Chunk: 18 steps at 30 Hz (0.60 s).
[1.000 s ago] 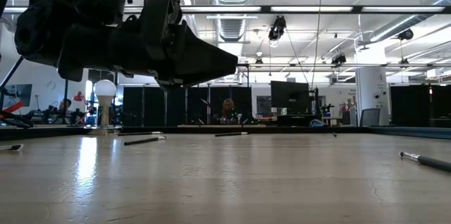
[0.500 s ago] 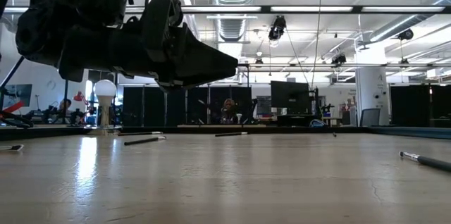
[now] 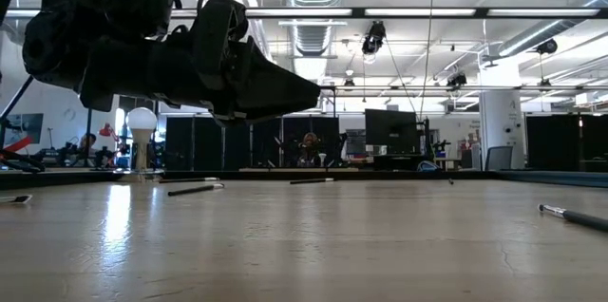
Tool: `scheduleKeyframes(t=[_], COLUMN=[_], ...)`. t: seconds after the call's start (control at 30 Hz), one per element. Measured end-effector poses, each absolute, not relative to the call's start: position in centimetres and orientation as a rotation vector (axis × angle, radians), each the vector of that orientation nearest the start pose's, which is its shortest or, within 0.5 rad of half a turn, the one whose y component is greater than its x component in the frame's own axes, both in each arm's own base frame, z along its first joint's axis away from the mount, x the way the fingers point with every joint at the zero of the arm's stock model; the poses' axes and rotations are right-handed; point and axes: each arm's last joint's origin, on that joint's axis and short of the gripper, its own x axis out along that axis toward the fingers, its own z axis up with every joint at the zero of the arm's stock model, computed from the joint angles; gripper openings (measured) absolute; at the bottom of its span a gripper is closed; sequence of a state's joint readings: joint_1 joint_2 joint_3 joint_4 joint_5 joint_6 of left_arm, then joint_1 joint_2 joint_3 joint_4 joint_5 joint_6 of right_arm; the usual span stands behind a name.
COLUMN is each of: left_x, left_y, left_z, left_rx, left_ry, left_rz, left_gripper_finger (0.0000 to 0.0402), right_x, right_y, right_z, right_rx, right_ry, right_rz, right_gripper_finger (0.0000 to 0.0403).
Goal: Pick & Place Makeup Brushes
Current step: Put the black eyeshadow brush into the makeup holder
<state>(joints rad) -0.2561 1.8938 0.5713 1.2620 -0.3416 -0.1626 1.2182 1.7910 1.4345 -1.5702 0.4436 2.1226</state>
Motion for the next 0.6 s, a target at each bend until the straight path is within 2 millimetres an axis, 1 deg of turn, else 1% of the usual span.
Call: scheduleKeyframes(t=[0.2, 0.4, 0.6], left_x=[30.98, 30.97, 30.97], left_y=[-6.75, -6.68, -6.67], left_z=[12.46, 12.24, 12.22], left_rx=[-0.141, -0.137, -0.135], left_ry=[0.058, 0.079, 0.08], left_rz=[0.102, 0.106, 0.106], left_gripper_finger=[0.0149, 0.0149, 0.0149], right_x=[10.9, 11.11, 11.06], right_y=[28.02, 28.29, 28.17], right_z=[23.91, 23.33, 23.68], right_rx=[0.338, 0.339, 0.356], right_ry=[0.995, 0.988, 0.992], right_rz=[-0.803, -0.817, -0.816], right_gripper_finger=[0.0014, 0.0044, 0.0059])
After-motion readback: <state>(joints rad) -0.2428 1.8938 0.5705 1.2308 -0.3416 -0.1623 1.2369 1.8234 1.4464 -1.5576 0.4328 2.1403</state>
